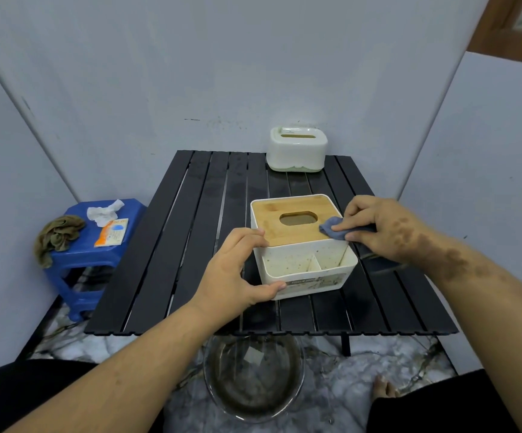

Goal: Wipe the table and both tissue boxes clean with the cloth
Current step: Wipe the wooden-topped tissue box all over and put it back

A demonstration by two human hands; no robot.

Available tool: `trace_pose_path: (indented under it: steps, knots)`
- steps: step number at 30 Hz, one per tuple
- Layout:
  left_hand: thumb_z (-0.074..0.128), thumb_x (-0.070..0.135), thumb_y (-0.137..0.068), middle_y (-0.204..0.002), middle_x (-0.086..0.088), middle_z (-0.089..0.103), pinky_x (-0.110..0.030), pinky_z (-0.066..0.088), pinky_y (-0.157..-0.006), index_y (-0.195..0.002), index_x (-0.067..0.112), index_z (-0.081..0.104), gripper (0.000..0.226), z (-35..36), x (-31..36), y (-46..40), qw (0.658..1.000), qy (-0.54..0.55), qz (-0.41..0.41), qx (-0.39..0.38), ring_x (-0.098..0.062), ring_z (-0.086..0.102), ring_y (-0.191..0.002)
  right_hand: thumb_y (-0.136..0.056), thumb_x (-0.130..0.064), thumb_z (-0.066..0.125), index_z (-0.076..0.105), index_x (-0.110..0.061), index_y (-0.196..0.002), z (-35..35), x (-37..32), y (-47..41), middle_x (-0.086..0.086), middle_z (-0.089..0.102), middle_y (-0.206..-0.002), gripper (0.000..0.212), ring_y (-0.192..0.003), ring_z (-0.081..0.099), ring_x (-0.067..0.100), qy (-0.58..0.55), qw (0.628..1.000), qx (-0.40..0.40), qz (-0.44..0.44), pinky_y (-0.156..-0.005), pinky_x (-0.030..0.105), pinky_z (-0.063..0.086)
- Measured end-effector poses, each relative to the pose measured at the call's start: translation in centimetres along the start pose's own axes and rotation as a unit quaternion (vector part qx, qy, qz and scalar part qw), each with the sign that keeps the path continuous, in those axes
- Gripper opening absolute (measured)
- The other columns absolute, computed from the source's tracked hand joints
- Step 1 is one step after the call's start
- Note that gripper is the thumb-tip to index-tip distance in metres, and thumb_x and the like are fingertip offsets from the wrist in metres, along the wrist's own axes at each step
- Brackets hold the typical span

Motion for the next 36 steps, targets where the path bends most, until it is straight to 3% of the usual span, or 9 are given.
trace_pose_path:
  steps: [4,7,11,14,18,27,30,33,36]
  knots:
    - [0.093,0.035,-0.066,-0.134,0.021,0.048,-0.008,0.035,-0.106,-0.114,0.029,0.058,0.059,-0.5,-0.1,-0.3,1.0,0.001,-0.006,-0.025,0.002,0.047,-0.131,-0.079,-0.004,0.075,0.076,-0.026,-0.102,-0.1,0.5,0.4,-0.014,0.057,-0.094,0.032,-0.092,0.058,0.003,-0.023,0.999,0.009,-0.022,-0.081,0.009,0.044]
    - [0.089,0.027,-0.076,-0.145,0.016,0.049,-0.024,0.038,-0.115,-0.127,0.023,0.056,0.061,-1.5,-1.2,-1.0,0.999,0.004,-0.015,-0.046,-0.003,0.045,-0.138,-0.081,-0.008,0.074,0.075,-0.026,-0.104,0.4,-0.4,0.9,-0.013,0.057,-0.095,0.03,-0.092,0.057,0.003,-0.033,0.999,0.004,-0.032,-0.082,0.012,0.045]
    - [0.081,0.017,-0.084,-0.153,0.013,0.043,-0.041,0.04,-0.118,-0.136,0.03,0.05,0.062,-1.7,-2.5,-0.6,0.997,-0.007,-0.072,0.014,-0.004,0.04,-0.143,-0.081,-0.009,0.075,0.076,-0.025,-0.1,0.9,-1.5,1.3,-0.011,0.061,-0.093,0.025,-0.09,0.06,0.008,-0.074,0.995,0.023,-0.057,-0.082,0.018,0.046]
    - [0.08,0.021,-0.084,-0.152,0.007,0.034,-0.029,0.034,-0.114,-0.129,0.032,0.054,0.053,-0.2,-1.3,0.6,0.993,-0.031,-0.109,0.03,-0.007,0.033,-0.142,-0.08,-0.007,0.075,0.076,-0.025,-0.1,0.0,-0.3,1.1,-0.008,0.061,-0.094,0.027,-0.09,0.06,0.007,-0.095,0.992,0.074,-0.029,-0.082,0.012,0.045]
    - [0.081,0.025,-0.08,-0.144,0.008,0.044,-0.034,0.027,-0.104,-0.117,0.03,0.065,0.04,1.5,0.4,1.1,0.989,-0.128,-0.052,0.059,-0.016,0.037,-0.128,-0.079,-0.006,0.076,0.076,-0.025,-0.101,-0.2,1.0,0.7,-0.006,0.06,-0.098,0.029,-0.094,0.06,0.008,-0.068,0.995,0.073,-0.02,-0.085,0.011,0.043]
    - [0.079,0.013,-0.085,-0.092,0.018,0.064,-0.031,0.03,-0.085,-0.09,0.022,0.077,0.011,2.0,0.7,-1.6,0.988,-0.14,-0.048,0.04,-0.009,0.036,-0.089,-0.078,-0.007,0.077,0.077,-0.022,-0.099,1.2,0.8,0.4,-0.007,0.06,-0.101,0.026,-0.099,0.058,0.012,-0.066,0.997,0.046,-0.02,-0.089,0.018,0.043]
    - [0.079,0.008,-0.082,-0.086,0.019,0.061,-0.034,0.037,-0.083,-0.079,0.024,0.076,0.016,1.5,1.4,-2.7,0.987,-0.142,-0.077,0.009,-0.012,0.041,-0.088,-0.077,-0.006,0.077,0.077,-0.021,-0.098,1.3,0.7,0.6,-0.007,0.06,-0.1,0.025,-0.097,0.059,0.014,-0.062,0.996,0.061,-0.022,-0.09,0.023,0.047]
    - [0.08,0.009,-0.081,-0.09,0.01,0.048,-0.02,0.04,-0.076,-0.072,0.033,0.071,0.027,-0.1,2.9,-5.3,0.977,-0.135,-0.159,-0.045,-0.019,0.048,-0.097,-0.078,-0.006,0.077,0.077,-0.022,-0.099,1.1,0.6,0.6,-0.007,0.059,-0.1,0.026,-0.096,0.058,0.011,-0.095,0.992,0.089,-0.002,-0.087,0.013,0.042]
    - [0.082,0.016,-0.082,-0.097,0.005,0.048,-0.029,0.046,-0.086,-0.075,0.035,0.07,0.023,-2.8,5.0,-9.6,0.963,-0.192,-0.155,-0.105,-0.021,0.051,-0.105,-0.08,-0.009,0.076,0.076,-0.023,-0.1,0.3,0.1,0.5,-0.008,0.062,-0.096,0.025,-0.091,0.06,0.009,-0.152,0.98,0.129,0.023,-0.082,0.014,0.043]
Point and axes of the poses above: each hand's wrist, its own y-axis away from the middle knuckle, its own z-axis out of the palm, x = y × z, the point moved 2 cm from there along -y, towards the middle knuckle
